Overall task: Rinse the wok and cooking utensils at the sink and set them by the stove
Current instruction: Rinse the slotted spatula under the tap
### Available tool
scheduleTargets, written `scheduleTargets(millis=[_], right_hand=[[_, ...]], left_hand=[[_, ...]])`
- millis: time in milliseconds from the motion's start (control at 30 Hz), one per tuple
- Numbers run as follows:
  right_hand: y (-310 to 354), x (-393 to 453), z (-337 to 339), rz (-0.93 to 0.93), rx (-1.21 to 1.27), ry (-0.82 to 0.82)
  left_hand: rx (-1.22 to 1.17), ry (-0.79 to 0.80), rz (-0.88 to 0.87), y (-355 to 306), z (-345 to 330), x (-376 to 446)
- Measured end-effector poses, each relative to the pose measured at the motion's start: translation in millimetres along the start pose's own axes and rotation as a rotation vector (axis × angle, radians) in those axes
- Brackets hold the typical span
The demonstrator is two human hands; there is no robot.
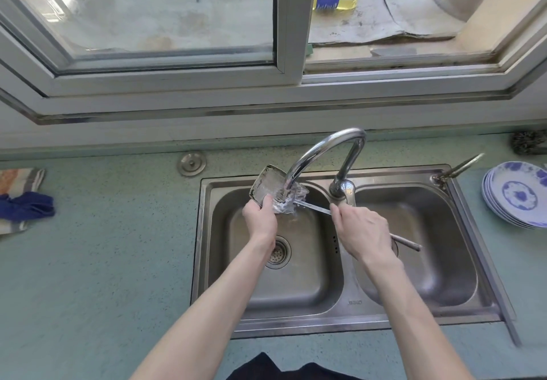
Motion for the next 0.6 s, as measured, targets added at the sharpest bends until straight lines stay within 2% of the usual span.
scheduleTargets(millis=[167, 367, 500, 600], right_hand=[[17, 11, -2, 0.036, 0.051, 0.001], [10, 7, -9, 0.009, 0.046, 0.005], [4, 2, -16, -0.012, 0.050, -0.016], [0, -4, -18, -0.039, 0.035, -0.019]], left_hand=[[-0.062, -0.112, 0.059, -7, 24, 17], [0.134, -0.023, -0.157, -31, 43, 43], [0.244, -0.045, -0.266, -39, 38, 32], [0.513, -0.065, -0.480, -37, 32, 24]])
Point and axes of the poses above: each hand's wrist, its own x-axis towards the middle knuckle, its own z-axis out of the back of the hand, y = z × x, the point moved 4 cm from there along x, towards the middle knuckle, and after that the axes turned 3 degrees about z, right-handed, at the moved point
